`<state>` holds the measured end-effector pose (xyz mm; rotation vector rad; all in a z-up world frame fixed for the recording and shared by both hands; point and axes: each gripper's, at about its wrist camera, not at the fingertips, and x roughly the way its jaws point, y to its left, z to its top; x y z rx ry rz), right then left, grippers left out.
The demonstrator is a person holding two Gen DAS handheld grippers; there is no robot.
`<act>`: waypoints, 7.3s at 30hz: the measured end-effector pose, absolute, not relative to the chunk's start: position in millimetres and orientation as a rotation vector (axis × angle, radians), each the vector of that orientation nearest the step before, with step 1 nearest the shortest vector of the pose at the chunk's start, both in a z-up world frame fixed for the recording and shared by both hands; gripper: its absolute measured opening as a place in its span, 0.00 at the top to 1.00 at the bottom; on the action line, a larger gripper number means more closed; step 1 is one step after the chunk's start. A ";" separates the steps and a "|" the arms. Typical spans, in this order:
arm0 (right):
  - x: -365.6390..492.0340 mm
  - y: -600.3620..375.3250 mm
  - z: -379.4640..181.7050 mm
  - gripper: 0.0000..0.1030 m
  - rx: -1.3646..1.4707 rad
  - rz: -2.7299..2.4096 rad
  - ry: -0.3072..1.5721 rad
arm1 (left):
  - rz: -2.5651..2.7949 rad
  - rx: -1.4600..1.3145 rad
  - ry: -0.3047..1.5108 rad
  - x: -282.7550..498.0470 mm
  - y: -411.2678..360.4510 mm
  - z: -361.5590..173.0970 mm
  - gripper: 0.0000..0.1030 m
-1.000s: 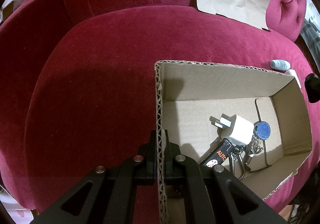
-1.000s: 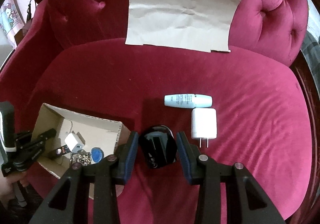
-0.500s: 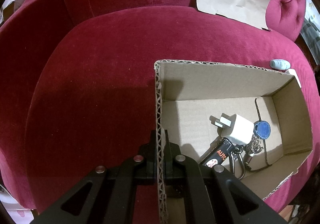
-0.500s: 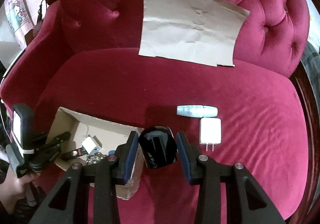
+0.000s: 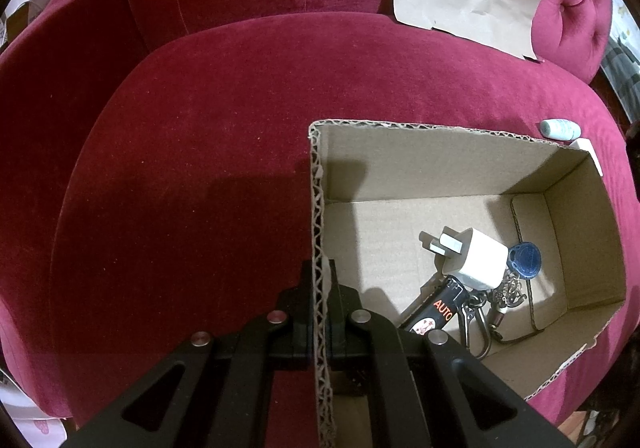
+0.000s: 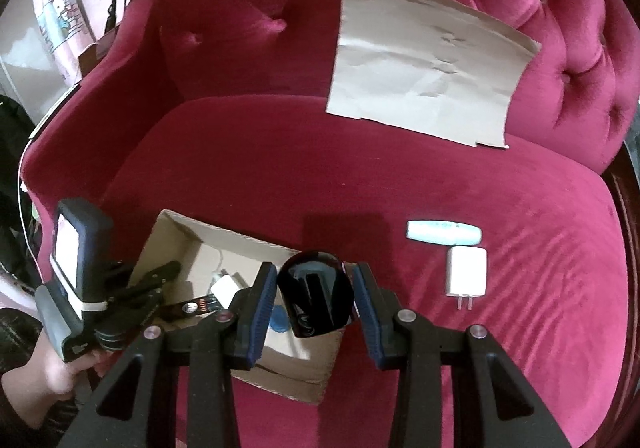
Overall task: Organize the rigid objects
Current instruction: 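Carry the black cap into the cardboard box and open the right tool, then move the open right tool toward the white square charger, then grasp the white square charger with the right tool and lift it, then carry the white charger into the cardboard box and open the right tool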
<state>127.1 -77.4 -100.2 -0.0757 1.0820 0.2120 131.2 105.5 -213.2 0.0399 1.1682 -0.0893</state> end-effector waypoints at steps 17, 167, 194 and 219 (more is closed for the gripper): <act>121.4 -40.0 -120.6 0.59 -0.085 0.257 1.104 | -0.090 0.039 1.169 131.2 106.5 -213.4 0.97; 205.8 -211.2 -221.6 0.56 -0.026 -0.076 1.231 | -0.094 0.062 1.184 136.6 101.1 -215.1 0.97; 174.3 -199.2 -168.6 0.56 -0.014 -0.076 1.185 | -0.098 0.044 1.184 136.0 102.6 -214.2 0.97; 147.3 -140.4 -119.7 0.56 -0.056 0.019 1.125 | -0.099 0.052 1.180 134.9 103.9 -214.0 0.97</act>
